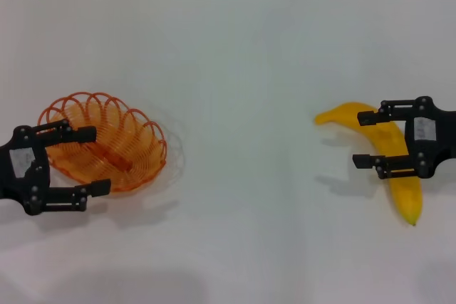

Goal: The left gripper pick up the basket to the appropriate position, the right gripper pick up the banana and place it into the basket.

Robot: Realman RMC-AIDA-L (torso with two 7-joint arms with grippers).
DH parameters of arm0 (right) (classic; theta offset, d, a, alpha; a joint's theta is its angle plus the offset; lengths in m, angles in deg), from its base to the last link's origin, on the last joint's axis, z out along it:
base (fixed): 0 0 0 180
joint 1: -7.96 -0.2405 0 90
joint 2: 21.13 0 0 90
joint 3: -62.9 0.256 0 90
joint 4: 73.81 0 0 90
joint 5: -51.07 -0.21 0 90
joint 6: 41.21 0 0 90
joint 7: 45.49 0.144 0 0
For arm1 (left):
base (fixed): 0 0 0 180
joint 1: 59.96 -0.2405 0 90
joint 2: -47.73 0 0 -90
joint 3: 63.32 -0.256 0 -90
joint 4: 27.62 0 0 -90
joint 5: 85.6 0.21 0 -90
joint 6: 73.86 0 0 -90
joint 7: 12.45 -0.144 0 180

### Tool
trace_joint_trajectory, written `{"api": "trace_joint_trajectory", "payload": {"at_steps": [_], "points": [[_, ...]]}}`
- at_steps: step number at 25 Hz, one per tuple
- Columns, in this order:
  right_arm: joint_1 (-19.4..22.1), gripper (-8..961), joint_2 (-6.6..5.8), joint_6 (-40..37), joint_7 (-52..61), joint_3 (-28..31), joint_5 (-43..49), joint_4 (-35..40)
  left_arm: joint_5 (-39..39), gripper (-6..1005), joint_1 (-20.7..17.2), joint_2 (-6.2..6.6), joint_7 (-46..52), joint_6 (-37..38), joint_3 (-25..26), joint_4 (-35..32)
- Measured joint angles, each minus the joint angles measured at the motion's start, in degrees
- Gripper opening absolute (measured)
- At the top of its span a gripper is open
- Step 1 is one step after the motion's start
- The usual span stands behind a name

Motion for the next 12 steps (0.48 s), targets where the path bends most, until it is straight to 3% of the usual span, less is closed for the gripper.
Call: {"api": "trace_joint_trajectory", "payload": {"at_steps": [8,12], "points": [[-0.01,741,0.42,0.76,0.03,0.0,0.66,-0.01,-0.18,879,0.0,-0.31,0.38,-1.41,0.05,0.0],[-0.09,740,0.66,1.49,0.12,0.0,1.29,-0.01,-0.2,879,0.55,-1.02,4.3,-4.14,2.89,-0.41]]}}
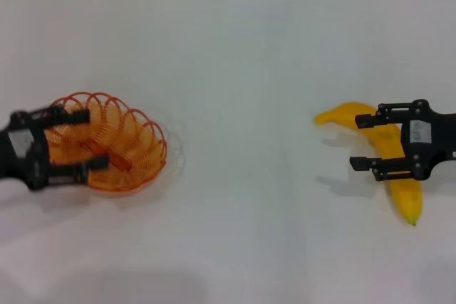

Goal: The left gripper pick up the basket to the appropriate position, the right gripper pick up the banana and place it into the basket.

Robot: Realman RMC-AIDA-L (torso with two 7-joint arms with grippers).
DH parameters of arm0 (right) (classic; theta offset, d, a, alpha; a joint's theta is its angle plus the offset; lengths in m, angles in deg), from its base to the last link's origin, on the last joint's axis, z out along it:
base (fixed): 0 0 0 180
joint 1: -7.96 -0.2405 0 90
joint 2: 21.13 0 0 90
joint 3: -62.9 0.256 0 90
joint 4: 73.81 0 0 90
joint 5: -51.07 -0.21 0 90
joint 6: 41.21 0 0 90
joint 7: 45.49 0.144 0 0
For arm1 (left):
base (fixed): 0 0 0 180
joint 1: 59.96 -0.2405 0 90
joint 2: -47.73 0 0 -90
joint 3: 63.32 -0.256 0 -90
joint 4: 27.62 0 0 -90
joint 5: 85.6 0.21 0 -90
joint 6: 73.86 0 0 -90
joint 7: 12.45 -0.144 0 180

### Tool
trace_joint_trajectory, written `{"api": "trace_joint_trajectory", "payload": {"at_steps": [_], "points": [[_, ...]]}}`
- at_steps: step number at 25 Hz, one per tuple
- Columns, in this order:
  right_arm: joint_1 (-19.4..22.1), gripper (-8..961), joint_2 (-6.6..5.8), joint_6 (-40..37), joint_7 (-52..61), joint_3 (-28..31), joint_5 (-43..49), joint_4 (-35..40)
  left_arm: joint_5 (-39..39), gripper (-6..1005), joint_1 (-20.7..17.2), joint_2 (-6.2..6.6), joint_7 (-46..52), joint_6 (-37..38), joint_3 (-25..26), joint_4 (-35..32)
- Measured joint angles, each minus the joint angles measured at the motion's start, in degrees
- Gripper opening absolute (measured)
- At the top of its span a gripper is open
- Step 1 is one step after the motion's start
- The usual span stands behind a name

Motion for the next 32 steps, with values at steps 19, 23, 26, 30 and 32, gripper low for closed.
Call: {"api": "trace_joint_trajectory", "payload": {"at_steps": [19,23,26,30,32], "points": [[-0.08,741,0.09,0.0,0.11,0.0,0.21,0.0,25.02,877,10.14,2.47,44.6,-8.36,6.18,-15.59],[-0.14,741,0.09,0.01,0.11,0.0,0.21,0.0,28.08,876,11.14,1.5,44.8,-8.79,6.24,-15.62],[-0.16,741,0.13,0.01,0.11,0.0,0.21,0.0,29.96,875,11.37,0.76,44.85,-10.63,6.22,-15.31],[-0.22,741,0.15,0.0,0.11,0.0,0.21,0.0,31.36,873,11.59,0.03,44.9,-12.59,5.87,-15.18],[-0.32,741,0.16,0.0,0.11,0.0,0.21,-0.01,32.67,873,12.05,-0.57,44.94,-13.54,5.94,-14.84]]}}
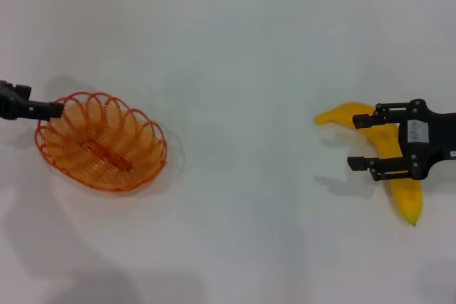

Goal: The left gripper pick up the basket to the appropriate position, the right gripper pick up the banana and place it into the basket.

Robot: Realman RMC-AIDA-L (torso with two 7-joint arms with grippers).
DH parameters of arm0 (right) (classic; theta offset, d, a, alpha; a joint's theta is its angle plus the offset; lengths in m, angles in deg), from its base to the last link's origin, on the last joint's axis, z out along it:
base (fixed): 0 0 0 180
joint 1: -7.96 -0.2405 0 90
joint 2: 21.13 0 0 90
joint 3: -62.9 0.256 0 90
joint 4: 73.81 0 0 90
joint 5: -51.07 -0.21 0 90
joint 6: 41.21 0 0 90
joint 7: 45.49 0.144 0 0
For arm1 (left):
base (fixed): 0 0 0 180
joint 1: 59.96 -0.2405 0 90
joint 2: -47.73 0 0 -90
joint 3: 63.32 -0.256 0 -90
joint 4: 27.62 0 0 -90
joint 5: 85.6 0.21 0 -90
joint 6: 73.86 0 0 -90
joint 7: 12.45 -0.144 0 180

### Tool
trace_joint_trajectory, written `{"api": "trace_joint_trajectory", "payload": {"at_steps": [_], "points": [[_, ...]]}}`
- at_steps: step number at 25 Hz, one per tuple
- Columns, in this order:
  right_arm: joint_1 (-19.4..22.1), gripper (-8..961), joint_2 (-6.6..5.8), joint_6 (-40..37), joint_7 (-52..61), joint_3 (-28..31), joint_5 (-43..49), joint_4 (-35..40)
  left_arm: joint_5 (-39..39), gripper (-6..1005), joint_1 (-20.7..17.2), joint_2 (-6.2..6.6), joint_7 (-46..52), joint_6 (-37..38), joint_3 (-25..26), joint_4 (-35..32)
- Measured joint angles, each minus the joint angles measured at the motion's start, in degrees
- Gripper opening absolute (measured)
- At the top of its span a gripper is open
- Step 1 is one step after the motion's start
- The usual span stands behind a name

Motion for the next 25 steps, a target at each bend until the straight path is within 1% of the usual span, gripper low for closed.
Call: {"api": "trace_joint_trajectory", "payload": {"at_steps": [4,7,13,17,25], "points": [[-0.29,741,0.02,0.0,0.19,-0.2,0.0,-0.15,1.57,871,0.32,-1.23,-0.12,-2.72,-0.27,0.36],[-0.31,740,0.02,0.0,0.59,-0.4,0.0,-0.07,2.29,870,0.9,-1.91,-0.37,-4.22,-0.41,1.48],[-0.38,740,0.03,0.0,0.64,-0.59,0.0,-0.02,2.42,868,2.15,-1.98,-1.51,-7.65,-0.62,5.81],[-0.38,740,0.03,0.0,0.64,-0.61,0.0,-0.08,2.46,866,2.32,-2.37,-2.11,-8.39,-0.65,6.21],[-0.38,740,0.03,0.0,0.64,-0.61,0.0,-0.24,2.49,863,2.2,-2.67,-2.93,-8.58,-0.53,6.46]]}}
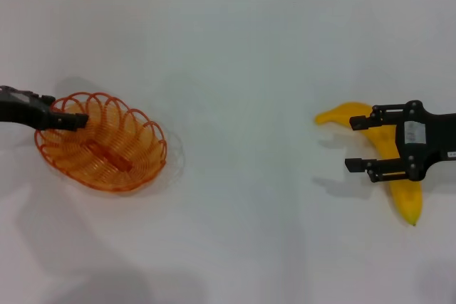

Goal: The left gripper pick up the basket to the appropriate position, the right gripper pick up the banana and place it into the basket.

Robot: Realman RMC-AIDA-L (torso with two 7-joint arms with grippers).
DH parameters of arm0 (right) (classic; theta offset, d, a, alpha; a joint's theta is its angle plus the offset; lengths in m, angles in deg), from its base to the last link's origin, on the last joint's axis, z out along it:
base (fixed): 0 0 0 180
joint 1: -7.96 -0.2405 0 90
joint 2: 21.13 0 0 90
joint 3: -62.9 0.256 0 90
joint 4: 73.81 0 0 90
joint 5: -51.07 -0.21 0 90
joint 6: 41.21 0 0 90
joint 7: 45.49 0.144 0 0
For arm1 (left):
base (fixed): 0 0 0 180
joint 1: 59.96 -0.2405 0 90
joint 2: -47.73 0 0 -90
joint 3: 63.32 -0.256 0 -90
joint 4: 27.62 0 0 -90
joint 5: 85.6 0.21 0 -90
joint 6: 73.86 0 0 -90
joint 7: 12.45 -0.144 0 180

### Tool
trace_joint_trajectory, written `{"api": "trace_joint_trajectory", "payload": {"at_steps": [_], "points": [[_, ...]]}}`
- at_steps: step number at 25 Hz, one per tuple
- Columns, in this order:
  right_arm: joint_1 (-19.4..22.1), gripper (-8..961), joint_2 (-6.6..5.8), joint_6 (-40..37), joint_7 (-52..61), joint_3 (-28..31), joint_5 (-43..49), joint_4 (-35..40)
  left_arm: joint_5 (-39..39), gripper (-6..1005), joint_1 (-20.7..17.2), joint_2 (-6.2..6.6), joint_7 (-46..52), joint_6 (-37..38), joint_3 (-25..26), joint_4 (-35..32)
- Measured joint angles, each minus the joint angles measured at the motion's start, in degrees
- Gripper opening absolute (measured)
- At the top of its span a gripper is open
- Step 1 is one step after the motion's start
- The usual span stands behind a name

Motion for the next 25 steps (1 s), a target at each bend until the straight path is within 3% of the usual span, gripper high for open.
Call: {"api": "trace_joint_trajectory", "payload": {"at_steps": [9,20,25], "points": [[0.0,741,0.24,0.02,0.73,0.47,1.88,0.2,-0.48,860,-0.2,-0.47,-1.82,-2.58,0.37,1.08],[-0.16,741,0.35,0.61,1.41,0.53,2.17,0.26,-0.29,437,-0.11,-0.93,-3.02,-3.09,0.18,1.14],[-0.17,740,0.35,0.62,1.46,0.53,2.2,0.26,-0.62,193,-0.14,-0.92,-3.0,-2.99,0.55,1.14]]}}
